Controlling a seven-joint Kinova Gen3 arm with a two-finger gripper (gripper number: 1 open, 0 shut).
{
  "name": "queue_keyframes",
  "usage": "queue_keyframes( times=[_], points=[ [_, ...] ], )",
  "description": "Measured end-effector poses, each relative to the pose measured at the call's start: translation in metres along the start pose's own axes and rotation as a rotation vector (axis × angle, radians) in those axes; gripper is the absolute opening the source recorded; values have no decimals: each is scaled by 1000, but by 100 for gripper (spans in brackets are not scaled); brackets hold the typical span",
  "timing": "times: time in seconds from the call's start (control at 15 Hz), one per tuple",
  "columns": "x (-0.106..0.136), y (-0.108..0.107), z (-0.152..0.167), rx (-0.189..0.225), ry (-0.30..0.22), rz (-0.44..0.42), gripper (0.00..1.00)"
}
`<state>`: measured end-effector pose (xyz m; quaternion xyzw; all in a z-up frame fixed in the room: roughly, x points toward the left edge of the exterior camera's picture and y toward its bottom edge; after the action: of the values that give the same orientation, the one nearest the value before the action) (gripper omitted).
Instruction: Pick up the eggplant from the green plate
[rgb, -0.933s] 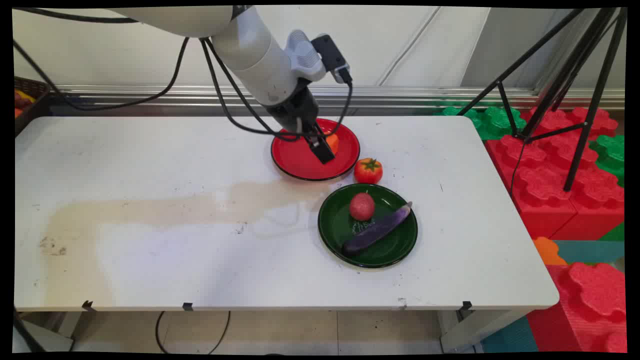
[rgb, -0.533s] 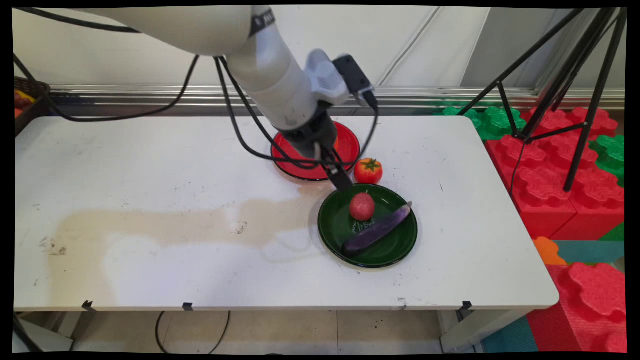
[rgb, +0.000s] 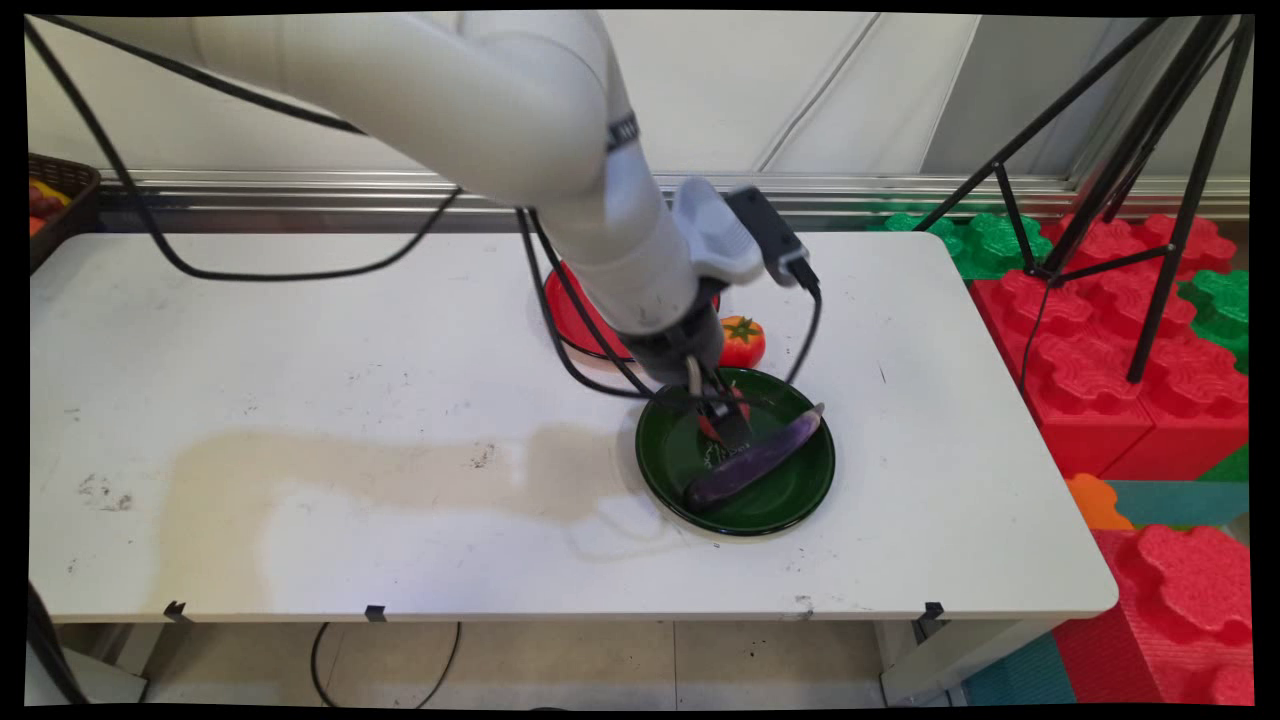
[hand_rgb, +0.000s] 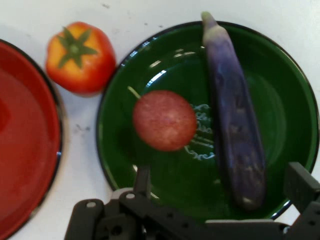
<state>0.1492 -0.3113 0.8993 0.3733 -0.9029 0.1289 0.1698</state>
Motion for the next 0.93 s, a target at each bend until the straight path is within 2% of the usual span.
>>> queue_keyframes(
  times=[0.4, 0.93],
  points=[
    [1, 19, 43, -15, -34, -34, 100],
    [1, 31, 92, -28, -62, -67, 100]
  ],
)
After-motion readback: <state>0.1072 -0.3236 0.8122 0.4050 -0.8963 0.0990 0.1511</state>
